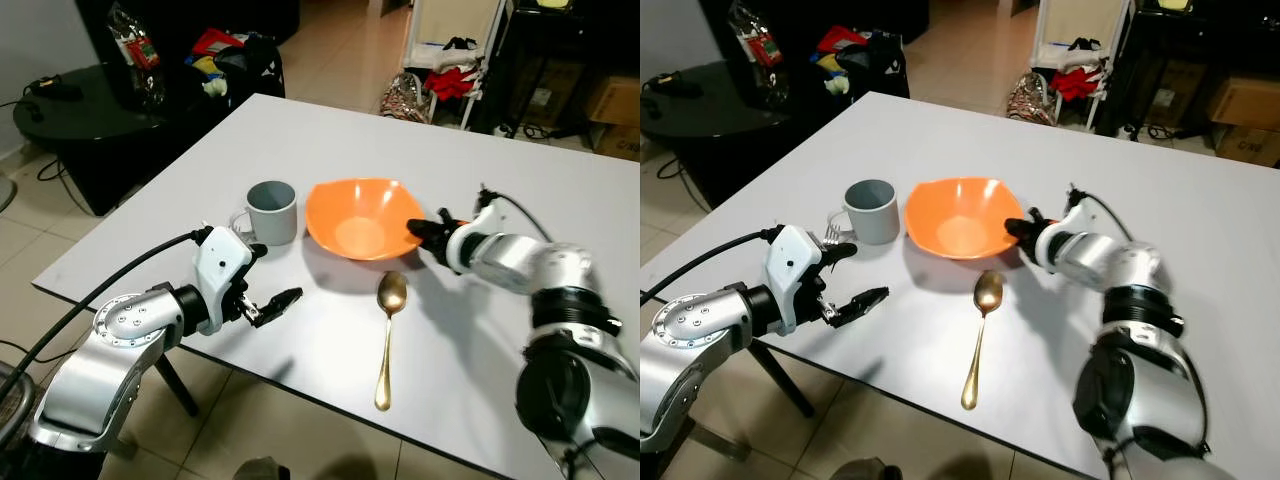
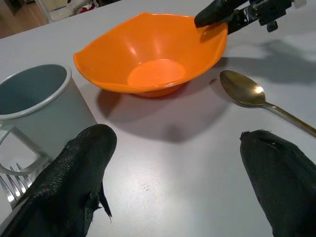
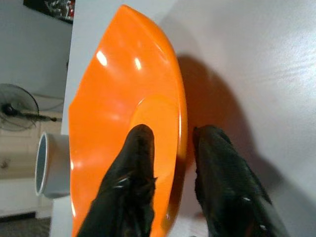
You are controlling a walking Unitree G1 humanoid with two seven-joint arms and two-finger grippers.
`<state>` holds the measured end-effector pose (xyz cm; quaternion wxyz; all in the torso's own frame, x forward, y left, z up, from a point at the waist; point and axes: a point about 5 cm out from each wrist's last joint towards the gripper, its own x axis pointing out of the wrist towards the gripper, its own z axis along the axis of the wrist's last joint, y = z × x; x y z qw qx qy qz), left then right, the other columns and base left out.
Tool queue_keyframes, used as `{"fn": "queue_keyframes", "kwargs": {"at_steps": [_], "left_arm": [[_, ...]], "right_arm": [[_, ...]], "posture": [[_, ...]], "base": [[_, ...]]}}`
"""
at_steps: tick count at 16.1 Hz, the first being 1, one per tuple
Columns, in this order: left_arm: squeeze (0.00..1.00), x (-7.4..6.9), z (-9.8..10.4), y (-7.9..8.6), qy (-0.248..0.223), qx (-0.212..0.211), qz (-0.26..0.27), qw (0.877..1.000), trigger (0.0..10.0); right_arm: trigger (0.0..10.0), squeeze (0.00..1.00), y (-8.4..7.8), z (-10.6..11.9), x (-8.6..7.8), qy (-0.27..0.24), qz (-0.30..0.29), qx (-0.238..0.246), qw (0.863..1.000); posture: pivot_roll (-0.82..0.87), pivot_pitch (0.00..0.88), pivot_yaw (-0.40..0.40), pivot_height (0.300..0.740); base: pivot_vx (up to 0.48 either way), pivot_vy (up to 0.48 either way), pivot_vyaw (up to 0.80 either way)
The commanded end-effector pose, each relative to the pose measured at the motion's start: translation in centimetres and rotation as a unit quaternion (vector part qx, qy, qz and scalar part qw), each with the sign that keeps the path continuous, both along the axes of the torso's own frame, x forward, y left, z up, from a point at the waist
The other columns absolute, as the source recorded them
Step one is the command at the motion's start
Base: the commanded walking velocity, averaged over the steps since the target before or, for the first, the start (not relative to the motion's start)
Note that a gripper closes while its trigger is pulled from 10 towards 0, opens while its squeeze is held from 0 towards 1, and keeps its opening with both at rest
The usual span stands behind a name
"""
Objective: Setting the table
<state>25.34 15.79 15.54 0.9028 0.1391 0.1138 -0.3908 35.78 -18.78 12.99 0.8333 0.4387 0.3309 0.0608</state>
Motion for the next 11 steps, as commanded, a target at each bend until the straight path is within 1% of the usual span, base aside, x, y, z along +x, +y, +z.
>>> {"fn": "queue_keyframes", "kwargs": {"at_steps": [1, 3, 4, 6, 7, 8, 9, 10, 11], "left_arm": [[0.0, -0.2, 0.2, 0.0, 0.002, 0.003, -0.008, 1.0, 10.0], [0.0, -0.3, 0.7, 0.3, 0.004, -0.012, -0.006, 1.0, 10.0], [0.0, -0.4, 1.2, 0.5, -0.001, -0.025, -0.007, 1.0, 10.0], [0.0, -0.7, 1.4, 0.5, -0.003, -0.035, -0.009, 0.999, 10.0], [0.0, -0.8, 1.5, 0.6, -0.006, -0.035, -0.005, 0.999, 10.0], [0.0, -1.1, 1.3, 1.0, -0.011, -0.03, 0.02, 0.999, 10.0], [0.0, -1.1, 1.3, 1.1, -0.02, -0.025, 0.035, 0.999, 10.0], [0.0, -1.0, 1.6, 1.0, -0.029, -0.029, 0.048, 0.998, 10.0], [0.0, -0.5, 2.8, 0.4, -0.057, -0.059, 0.08, 0.993, 10.0]], "right_arm": [[10.0, 0.93, -0.3, 0.6, -0.2, -0.009, 0.009, -0.001, 1.0], [10.0, 0.94, -1.9, 1.9, -1.5, -0.028, 0.017, -0.015, 0.999], [10.0, 0.94, -3.3, 3.2, -3.3, -0.048, 0.031, -0.049, 0.997], [10.0, 0.95, -4.0, 4.2, -4.6, -0.065, 0.043, -0.077, 0.994], [10.0, 0.95, -4.4, 5.0, -5.5, -0.089, 0.058, -0.122, 0.987], [10.0, 0.9, -4.2, 7.3, -6.5, -0.19, 0.06, -0.232, 0.952], [10.0, 0.89, -3.5, 8.6, -7.2, -0.268, 0.05, -0.274, 0.922], [10.0, 0.91, -2.5, 9.3, -8.1, -0.31, 0.056, -0.29, 0.904], [10.0, 1.0, -0.9, 8.9, -8.8, -0.307, 0.058, -0.296, 0.903]], "posture": [[0.13, 0.0, 0.029, 0.74], [0.13, 0.0, 0.03, 0.74], [0.13, 0.0, 0.038, 0.74], [0.12, 0.0, 0.054, 0.74], [0.11, 0.0, 0.064, 0.74], [0.1, 0.0, 0.071, 0.74], [0.1, 0.0, 0.072, 0.74], [0.1, 0.0, 0.07, 0.74], [0.11, 0.0, 0.067, 0.74]], "base": [[0.0, 0.0, 0.0], [0.0, 0.0, 0.0], [0.0, 0.0, 0.0], [0.0, 0.0, 0.0], [0.0, 0.0, 0.0], [0.0, 0.0, 0.0], [0.0, 0.0, 0.0], [0.0, 0.0, 0.0], [0.0, 0.0, 0.0]]}}
